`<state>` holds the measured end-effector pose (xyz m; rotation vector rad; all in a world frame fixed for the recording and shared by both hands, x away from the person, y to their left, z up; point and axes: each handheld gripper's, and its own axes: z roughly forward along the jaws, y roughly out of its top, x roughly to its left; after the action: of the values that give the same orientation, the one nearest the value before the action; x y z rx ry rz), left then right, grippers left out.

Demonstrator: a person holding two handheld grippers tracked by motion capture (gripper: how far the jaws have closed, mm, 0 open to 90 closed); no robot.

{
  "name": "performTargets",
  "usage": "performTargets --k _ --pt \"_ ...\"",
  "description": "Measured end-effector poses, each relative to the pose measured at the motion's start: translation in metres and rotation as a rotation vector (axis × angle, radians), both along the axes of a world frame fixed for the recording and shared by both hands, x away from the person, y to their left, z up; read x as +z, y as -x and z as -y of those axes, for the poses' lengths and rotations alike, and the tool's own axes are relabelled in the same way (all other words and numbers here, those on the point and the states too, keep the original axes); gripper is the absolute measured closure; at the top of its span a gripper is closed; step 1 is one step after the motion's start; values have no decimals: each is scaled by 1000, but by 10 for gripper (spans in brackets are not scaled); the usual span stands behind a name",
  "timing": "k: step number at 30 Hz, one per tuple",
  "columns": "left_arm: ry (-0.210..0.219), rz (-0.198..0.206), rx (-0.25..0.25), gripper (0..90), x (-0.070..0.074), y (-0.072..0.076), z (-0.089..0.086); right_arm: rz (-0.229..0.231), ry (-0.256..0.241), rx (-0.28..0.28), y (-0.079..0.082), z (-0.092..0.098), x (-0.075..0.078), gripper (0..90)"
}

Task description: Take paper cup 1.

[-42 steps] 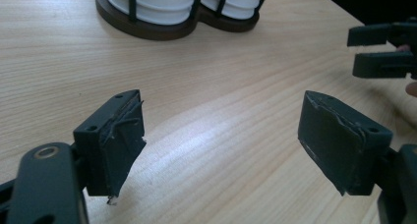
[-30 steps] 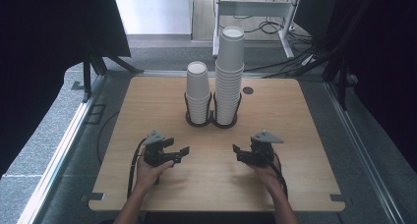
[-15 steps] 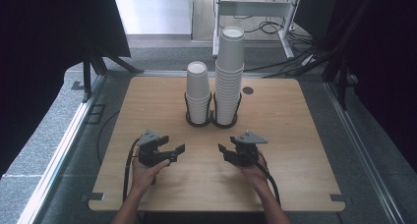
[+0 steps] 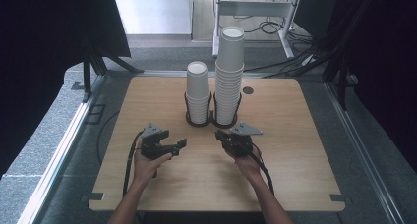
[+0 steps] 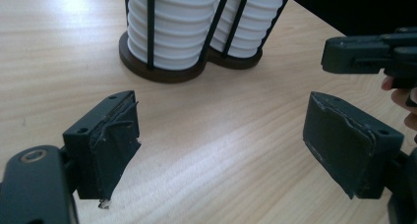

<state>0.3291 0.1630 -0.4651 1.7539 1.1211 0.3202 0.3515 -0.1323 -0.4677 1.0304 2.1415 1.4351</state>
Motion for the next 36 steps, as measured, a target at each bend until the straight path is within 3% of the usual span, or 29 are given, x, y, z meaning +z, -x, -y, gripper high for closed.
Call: performTargets --k 9,13,26,36 --pt "-37 49 -3 142 19 -11 9 43 -35 31 -23 -12 12 900" --pt "-85 70 -6 137 27 -19 15 46 -51 48 -34 -17 16 900" --pt "-91 53 -9 139 27 -30 18 73 -40 52 -69 -44 29 900" --pt "-110 42 5 142 25 -33 16 66 -20 30 -86 -54 23 900"
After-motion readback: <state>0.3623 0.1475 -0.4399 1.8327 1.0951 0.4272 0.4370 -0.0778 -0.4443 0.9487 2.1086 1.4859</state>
